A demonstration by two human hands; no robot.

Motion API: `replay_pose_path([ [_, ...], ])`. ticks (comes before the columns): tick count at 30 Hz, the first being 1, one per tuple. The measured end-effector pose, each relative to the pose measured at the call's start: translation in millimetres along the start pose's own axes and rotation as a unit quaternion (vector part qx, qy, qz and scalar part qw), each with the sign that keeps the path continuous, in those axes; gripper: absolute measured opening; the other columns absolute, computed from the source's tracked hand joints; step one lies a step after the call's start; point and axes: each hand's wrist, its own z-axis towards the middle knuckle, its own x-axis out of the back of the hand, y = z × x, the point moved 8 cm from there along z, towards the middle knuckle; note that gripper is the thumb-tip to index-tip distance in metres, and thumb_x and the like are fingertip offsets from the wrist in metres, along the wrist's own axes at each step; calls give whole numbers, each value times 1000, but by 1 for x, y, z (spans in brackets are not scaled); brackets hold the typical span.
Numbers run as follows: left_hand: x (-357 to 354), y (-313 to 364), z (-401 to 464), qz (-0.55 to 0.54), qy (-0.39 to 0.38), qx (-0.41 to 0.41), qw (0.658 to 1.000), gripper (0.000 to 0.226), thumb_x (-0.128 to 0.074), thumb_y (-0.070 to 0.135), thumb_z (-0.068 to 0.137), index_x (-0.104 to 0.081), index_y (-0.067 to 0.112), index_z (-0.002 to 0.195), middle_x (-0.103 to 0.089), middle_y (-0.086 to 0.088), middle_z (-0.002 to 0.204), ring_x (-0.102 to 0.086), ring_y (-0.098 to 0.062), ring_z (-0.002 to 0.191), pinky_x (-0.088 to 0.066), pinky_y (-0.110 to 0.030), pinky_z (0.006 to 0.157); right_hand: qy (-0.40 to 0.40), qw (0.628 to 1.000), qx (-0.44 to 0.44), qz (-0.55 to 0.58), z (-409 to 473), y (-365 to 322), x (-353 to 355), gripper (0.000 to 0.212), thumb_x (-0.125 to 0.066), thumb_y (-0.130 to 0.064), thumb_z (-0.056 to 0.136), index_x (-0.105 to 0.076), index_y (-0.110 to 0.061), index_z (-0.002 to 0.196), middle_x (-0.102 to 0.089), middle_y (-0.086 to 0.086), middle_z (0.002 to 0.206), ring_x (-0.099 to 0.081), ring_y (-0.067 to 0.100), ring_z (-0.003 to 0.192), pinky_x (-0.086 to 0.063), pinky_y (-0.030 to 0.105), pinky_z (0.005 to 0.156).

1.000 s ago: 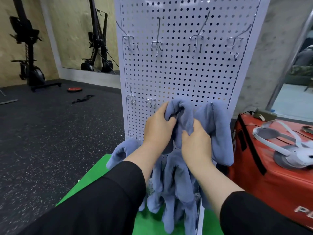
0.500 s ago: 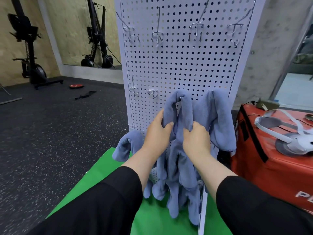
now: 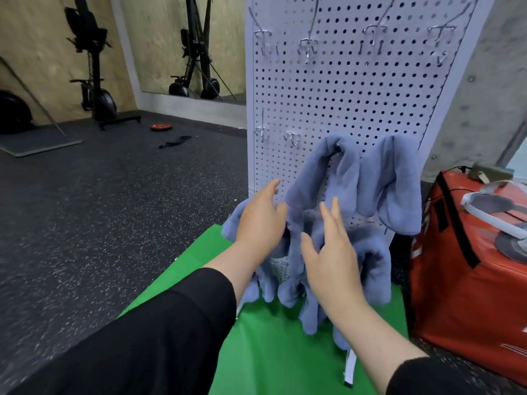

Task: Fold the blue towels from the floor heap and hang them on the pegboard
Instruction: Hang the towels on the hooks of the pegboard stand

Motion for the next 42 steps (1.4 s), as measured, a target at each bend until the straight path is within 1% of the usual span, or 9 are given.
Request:
replay_pose_path([
  [5, 54, -78, -43, 150, -7, -21, 988, 41, -51, 20, 98, -55, 24, 138, -66, -3, 126, -62, -26, 112, -50, -41, 93, -139, 990, 6, 6, -48, -1, -69, 45, -62, -22, 97, -55, -22, 142, -57, -4, 145, -53, 17, 132, -38, 22, 101],
  [10, 98, -216, -114, 337, -112, 31, 934, 40, -49, 25, 101, -53, 23, 141, -65, -4, 130, -63, -28, 115, -52, -41, 91, -298, 952, 8, -71, -113, 6, -167, 38, -63, -30, 97, -62, -21, 134, -71, 12, 122, -65, 32, 108, -45, 35, 90],
  [18, 149, -376, -213, 395, -332, 218, 828, 50, -53, 24, 101, -44, 16, 150, -53, -12, 148, -50, -30, 134, -42, -34, 105, -451, 882, 81, -111, -213, -13, -312, 44, -58, -30, 99, -55, -16, 141, -62, 11, 139, -59, 31, 124, -44, 35, 99],
  [23, 139, -401, -227, 415, -382, 216, 797, 50, -47, 23, 106, -38, 19, 154, -49, -10, 152, -49, -29, 135, -39, -32, 101, -517, 833, 152, -127, -265, -21, -385, 54, -54, -25, 100, -42, -9, 150, -37, 10, 160, -39, 22, 145, -26, 28, 117],
  [28, 122, -420, -234, 453, -439, 142, 763, 46, -49, 17, 101, -45, 20, 147, -50, -8, 146, -51, -30, 132, -46, -44, 103, -550, 791, 179, -200, -297, 5, -428, 76, -57, -39, 100, -20, -9, 159, -11, 7, 169, -13, 21, 155, -9, 37, 127],
  [30, 115, -428, -239, 454, -458, 123, 754, 49, -47, 9, 99, -45, 20, 146, -47, -6, 148, -48, -30, 135, -45, -48, 104, -535, 797, 178, -217, -301, 16, -435, 83, -59, -42, 98, -15, -11, 160, -12, 5, 169, -14, 20, 155, -10, 37, 127],
  [37, 103, -447, -242, 455, -474, 102, 747, 51, -48, 8, 98, -44, 22, 147, -46, -5, 145, -48, -30, 133, -44, -46, 99, -479, 841, 145, -205, -294, 22, -448, 57, -44, -15, 101, -32, -13, 157, -34, 5, 163, -33, 19, 149, -19, 30, 122],
  [39, 102, -445, -238, 462, -470, 100, 745, 54, -53, 13, 98, -43, 27, 149, -46, -6, 144, -47, -30, 133, -41, -46, 100, -474, 849, 114, -205, -285, 21, -446, 49, -44, -14, 98, -47, -15, 147, -51, 9, 150, -50, 26, 135, -39, 35, 105],
  [42, 102, -434, -230, 491, -434, 71, 752, 50, -62, 25, 96, -49, 30, 144, -48, -8, 137, -46, -30, 130, -38, -45, 101, -450, 876, 76, -154, -256, 12, -434, 36, -47, -16, 95, -62, -22, 127, -70, 9, 120, -63, 35, 106, -46, 39, 81],
])
